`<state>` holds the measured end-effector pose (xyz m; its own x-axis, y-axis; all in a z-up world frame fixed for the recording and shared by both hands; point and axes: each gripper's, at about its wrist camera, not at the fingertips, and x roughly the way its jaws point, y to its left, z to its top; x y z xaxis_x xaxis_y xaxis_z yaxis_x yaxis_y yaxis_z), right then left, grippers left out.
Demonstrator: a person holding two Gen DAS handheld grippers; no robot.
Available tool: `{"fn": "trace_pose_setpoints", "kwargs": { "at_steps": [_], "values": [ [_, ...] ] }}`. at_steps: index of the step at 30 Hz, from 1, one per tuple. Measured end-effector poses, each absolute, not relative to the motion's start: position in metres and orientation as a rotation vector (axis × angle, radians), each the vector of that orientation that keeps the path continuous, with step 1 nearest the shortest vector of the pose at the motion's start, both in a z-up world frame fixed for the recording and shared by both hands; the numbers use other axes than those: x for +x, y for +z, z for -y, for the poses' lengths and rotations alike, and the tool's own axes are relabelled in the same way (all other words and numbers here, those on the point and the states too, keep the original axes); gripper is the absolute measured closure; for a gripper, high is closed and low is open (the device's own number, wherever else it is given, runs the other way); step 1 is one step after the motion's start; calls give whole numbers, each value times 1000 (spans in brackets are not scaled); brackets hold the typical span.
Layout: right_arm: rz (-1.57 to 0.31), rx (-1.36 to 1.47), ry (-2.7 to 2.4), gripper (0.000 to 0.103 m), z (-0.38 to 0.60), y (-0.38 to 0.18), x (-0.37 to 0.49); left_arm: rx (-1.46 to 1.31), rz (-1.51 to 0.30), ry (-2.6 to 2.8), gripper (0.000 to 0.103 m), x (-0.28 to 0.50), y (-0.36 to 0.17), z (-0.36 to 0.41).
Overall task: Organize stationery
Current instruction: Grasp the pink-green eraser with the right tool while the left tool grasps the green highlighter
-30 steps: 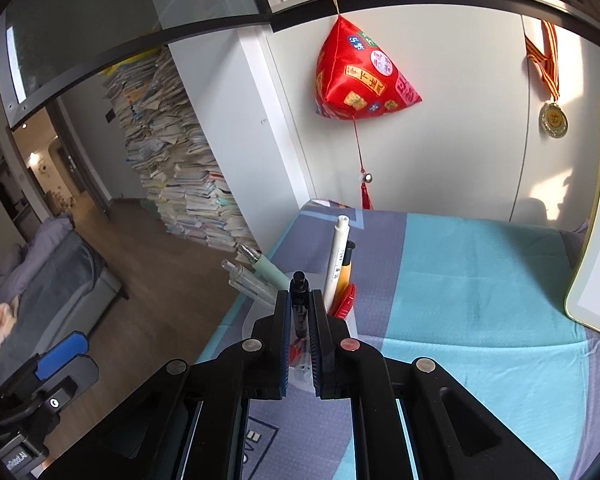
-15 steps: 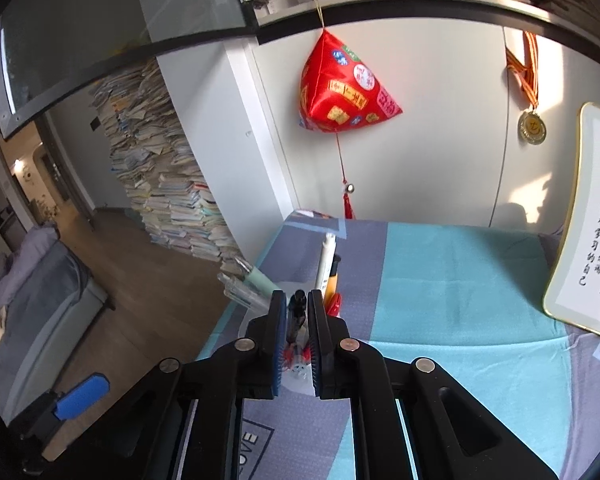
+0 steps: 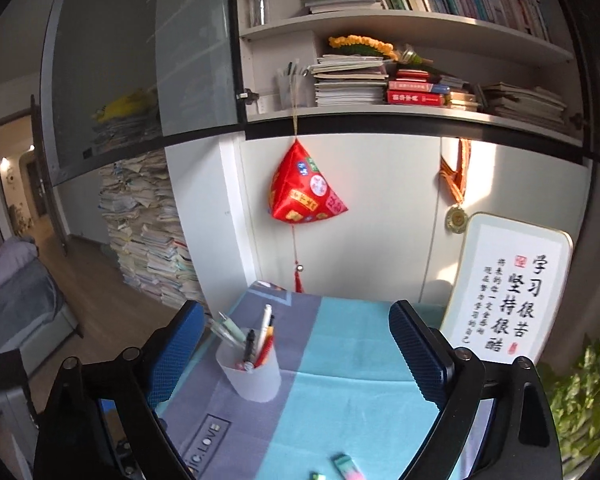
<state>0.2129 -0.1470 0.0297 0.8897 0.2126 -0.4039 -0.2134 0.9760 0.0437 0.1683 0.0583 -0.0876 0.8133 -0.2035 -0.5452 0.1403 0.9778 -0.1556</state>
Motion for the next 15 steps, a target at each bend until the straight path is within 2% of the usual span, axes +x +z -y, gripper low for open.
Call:
{"fn": "trace_pose_setpoints", "kwargs": {
  "at_steps": [5,15],
  "values": [
    [-499,7,181,9,185,-3,201,-71,-632,-231,25,159,-102,-33],
    [-779,54,226,9,221,-124,222,11,-648,-245,23,140,-119,-8]
  ]
}}
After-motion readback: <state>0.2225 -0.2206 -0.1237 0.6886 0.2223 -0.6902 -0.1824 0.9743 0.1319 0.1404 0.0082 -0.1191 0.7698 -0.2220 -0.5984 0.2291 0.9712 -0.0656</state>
